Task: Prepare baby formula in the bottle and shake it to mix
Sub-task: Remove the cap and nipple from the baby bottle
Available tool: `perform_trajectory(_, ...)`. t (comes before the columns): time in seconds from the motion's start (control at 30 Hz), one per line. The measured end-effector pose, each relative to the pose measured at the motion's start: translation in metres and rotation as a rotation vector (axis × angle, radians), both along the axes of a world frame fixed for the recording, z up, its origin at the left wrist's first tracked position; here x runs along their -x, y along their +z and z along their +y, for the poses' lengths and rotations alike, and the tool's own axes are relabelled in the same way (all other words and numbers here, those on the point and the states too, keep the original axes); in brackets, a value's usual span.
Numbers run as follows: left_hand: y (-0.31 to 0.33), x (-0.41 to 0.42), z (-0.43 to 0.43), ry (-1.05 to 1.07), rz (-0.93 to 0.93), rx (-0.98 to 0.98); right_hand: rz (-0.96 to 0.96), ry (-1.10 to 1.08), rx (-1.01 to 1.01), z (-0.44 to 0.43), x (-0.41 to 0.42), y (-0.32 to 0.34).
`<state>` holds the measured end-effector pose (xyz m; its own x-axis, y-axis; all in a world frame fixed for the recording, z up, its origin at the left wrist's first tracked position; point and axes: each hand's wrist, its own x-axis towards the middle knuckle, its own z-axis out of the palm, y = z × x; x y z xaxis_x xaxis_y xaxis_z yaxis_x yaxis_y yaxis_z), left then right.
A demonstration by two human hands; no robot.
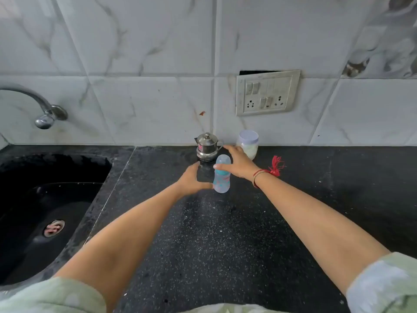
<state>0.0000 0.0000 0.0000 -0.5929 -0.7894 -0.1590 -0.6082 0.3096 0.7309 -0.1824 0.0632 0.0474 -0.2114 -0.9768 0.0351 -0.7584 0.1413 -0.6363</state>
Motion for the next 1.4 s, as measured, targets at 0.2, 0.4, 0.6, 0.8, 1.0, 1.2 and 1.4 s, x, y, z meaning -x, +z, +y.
perform_trajectory(0.2, -0.014, 0.014, 0.003, 0.019, 0.066, -0.024, 0.123, 0.032, -0.071, -0.009, -0.002, -0.006)
perform_trajectory(0.4, -0.027, 0.031, 0.002, 0.044, 0.182, -0.001, 0.136, 0.006, -0.020, -0.016, -0.001, -0.013)
perform_trajectory(0.6, -0.031, 0.043, 0.010, 0.048, 0.354, -0.022, 0.076, 0.005, 0.005, -0.020, -0.004, -0.011)
perform_trajectory(0.8, -0.016, 0.032, 0.024, 0.074, 0.465, 0.099, -0.046, 0.009, 0.057, -0.013, -0.013, 0.004)
perform_trajectory(1.0, -0.004, 0.011, 0.053, 0.076, 0.539, 0.148, -0.027, 0.039, 0.092, 0.017, -0.028, 0.022)
perform_trajectory(1.2, 0.006, -0.013, 0.078, -0.056, 0.511, 0.091, -0.028, 0.142, 0.086, 0.050, -0.038, 0.036)
perform_trajectory(1.4, 0.018, -0.020, 0.087, -0.104, 0.524, 0.077, -0.047, 0.219, 0.121, 0.062, -0.042, 0.053)
